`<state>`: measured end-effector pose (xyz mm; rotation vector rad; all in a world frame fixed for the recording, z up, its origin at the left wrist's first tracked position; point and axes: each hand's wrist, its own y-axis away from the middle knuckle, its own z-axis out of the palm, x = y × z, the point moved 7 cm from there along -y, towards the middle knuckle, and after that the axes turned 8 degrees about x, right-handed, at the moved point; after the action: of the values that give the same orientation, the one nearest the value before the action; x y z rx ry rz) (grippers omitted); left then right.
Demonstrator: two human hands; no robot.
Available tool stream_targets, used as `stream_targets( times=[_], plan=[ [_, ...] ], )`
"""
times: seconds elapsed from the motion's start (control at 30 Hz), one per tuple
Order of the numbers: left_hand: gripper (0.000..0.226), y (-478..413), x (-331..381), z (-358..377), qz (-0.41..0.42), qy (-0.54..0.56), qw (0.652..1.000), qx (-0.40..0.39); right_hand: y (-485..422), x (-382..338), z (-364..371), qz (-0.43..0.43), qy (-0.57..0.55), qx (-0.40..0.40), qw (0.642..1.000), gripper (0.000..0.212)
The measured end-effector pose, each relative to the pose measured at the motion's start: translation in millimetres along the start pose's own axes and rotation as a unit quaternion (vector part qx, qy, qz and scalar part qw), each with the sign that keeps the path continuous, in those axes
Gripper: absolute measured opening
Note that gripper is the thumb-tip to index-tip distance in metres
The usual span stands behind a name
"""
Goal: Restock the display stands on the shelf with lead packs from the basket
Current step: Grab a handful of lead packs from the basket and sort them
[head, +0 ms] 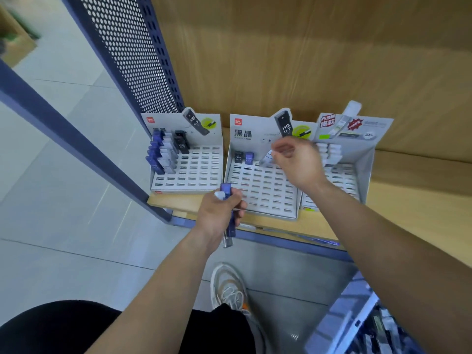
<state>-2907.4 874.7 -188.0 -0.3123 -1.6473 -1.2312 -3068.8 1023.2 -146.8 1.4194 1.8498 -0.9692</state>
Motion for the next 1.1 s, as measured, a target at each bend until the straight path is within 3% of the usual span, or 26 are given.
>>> stream_targets(
  times=[0.17,0.5,0.67,0.93,1.03,1.1],
  plan=[
    [0.015,-12,-1,1,0.011,-0.019,1.0,-0.016,-17,13,21,-0.005,0.036,0.011,0.999,0.009],
    [0.014,-15,-8,1,0.002,-0.031,0.999,-0.036,-6,0,24,-0.174,0.109,0.002,0.979,0.008],
    [0.01,-15,-5,4,-0.002,-0.029,0.999,-0.04,-8,1,41,-0.2,0.146,-0.024,0.968,0.009],
    [0.015,-12,2,3,0.002,-0.011,0.997,-0.07,-4,0,42,-0.136,0.145,-0.04,0.979,0.01],
    [0.008,-6,6,9,0.003,-0.01,0.996,-0.093,17,-14,14,-0.064,0.071,-0.007,0.995,0.017],
    [0.007,0,9,16,0.009,-0.017,0.993,-0.117,37,-21,12,0.033,-0.034,-0.082,0.996,0.013]
  ],
)
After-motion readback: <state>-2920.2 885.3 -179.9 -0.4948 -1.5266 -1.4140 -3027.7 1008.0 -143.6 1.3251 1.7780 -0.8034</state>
